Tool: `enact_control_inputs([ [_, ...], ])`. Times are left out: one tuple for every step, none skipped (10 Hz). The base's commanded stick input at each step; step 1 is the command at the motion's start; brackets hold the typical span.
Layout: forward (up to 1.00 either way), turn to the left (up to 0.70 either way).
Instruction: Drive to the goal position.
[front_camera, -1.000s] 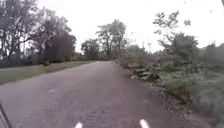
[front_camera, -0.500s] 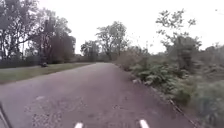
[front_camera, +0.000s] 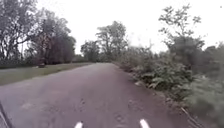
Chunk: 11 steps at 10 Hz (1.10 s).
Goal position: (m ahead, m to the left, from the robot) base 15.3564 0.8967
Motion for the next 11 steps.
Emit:
enact_control_inputs([
  [0.70, 0.00],
  [0.70, 0.00],
  [0.70, 0.00],
  [0.70, 0.00],
  [0.70, 0.00],
  [0.70, 0.00],
  [0.70, 0.00],
  [0.70, 0.00],
  [0.70, 0.00],
  [0.70, 0.00],
  [0.70, 0.00],
])
